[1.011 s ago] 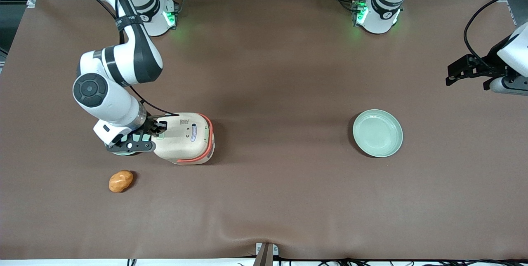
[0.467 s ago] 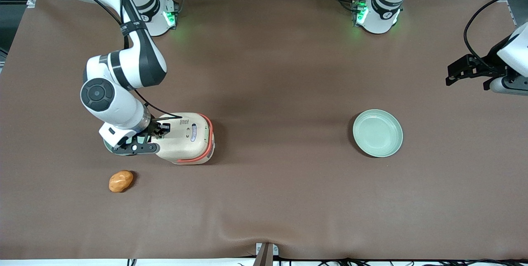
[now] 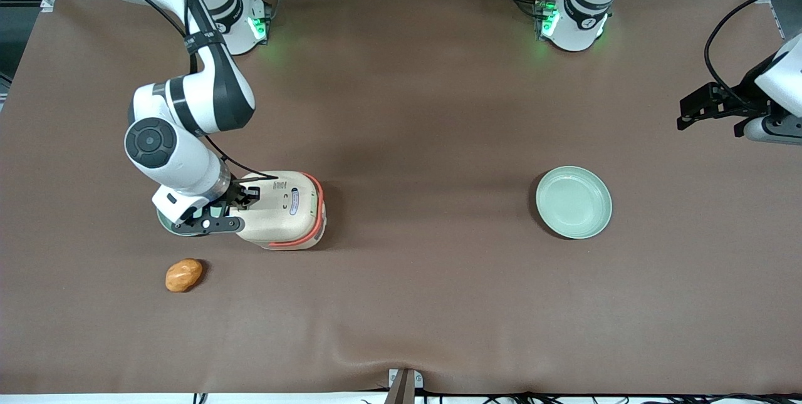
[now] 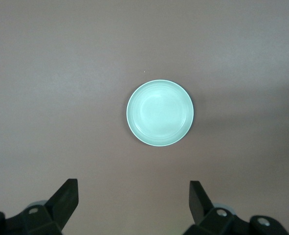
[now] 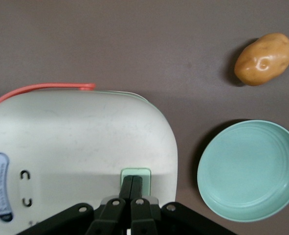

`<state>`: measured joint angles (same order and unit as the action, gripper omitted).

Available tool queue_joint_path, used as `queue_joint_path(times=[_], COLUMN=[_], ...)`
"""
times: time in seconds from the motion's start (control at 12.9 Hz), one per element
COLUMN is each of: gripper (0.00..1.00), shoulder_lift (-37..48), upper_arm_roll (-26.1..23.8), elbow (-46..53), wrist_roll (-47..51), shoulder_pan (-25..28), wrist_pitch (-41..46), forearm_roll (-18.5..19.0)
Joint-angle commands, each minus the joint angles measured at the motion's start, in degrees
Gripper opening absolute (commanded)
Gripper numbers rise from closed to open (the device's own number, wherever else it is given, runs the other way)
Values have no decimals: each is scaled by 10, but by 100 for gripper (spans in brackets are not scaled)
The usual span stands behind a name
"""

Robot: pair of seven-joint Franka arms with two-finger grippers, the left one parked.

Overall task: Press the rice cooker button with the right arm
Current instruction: 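Lower the closed right gripper and press the green button on the cooker, then lift the right gripper away from the opened cooker lid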

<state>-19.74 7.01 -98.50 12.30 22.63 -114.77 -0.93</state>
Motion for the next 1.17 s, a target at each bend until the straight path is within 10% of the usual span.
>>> queue_joint_path(times=[0.0,0.16,0.23,1.09], gripper=[0,54,100,100], shoulder_lift=[34,47,56,239], upper_arm_roll=[5,9,9,7], elbow=[96,176,198,119], wrist_roll=[0,-12,-28,-197], shoulder_pan=[5,-2,-13,-198], wrist_pitch=[149,256,290,337], forearm_roll=[-1,0,0,-1])
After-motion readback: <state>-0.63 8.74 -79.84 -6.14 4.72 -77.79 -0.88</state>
